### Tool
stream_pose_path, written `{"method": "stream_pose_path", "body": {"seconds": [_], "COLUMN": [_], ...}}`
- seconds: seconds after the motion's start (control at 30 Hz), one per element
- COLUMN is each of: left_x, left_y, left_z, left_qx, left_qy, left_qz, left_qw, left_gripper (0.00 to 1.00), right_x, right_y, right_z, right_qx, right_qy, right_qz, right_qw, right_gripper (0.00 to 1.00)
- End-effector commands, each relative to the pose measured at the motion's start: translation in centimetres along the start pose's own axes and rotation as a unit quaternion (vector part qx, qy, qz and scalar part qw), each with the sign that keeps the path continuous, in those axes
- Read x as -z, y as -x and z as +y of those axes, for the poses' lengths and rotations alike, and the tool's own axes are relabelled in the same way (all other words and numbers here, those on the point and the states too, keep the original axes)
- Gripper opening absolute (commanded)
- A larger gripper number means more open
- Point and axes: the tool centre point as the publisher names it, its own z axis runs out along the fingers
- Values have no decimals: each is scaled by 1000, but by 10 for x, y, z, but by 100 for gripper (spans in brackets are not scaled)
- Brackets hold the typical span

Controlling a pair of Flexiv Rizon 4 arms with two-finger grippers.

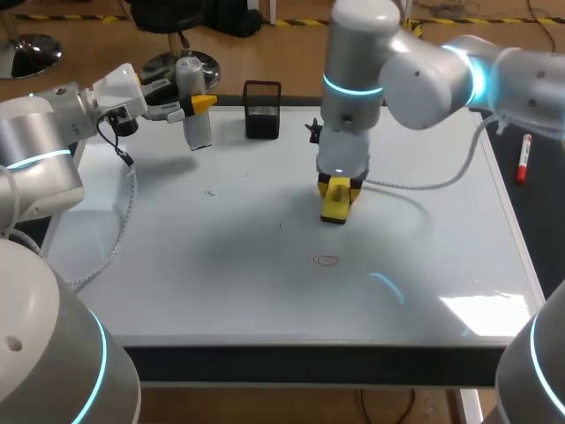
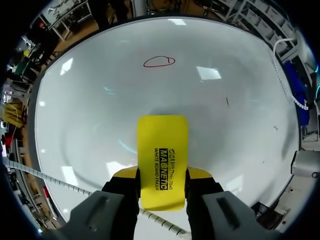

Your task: Pick up the inspection probe, press it on each red-marked spot on the whiteboard one by one, put down the probe, pick up the eraser, and wipe off all the red marks.

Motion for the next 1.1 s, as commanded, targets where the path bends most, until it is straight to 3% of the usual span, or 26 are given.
{"method": "stream_pose_path", "body": {"seconds": [0.03,0.57,0.87,1.1], "left_x": [-1,-1,-1,-1], "left_y": [0,0,0,0], "left_z": [0,0,0,0], "left_qx": [-1,-1,-1,-1], "left_qy": [-1,-1,-1,-1], "left_qz": [0,0,0,0], "left_qw": [1000,1000,1000,1000], "left_gripper": [0,0,0,0], "right_x": [-6,-3,36,60], "right_y": [-11,-28,-28,-32], "right_z": [-3,-6,-21,-45], "right_qx": [-2,-13,-12,-12], "right_qy": [-1,-3,-24,-40], "right_qz": [3,12,10,14], "right_qw": [1000,1000,1000,999], "right_gripper": [0,0,0,0]}}
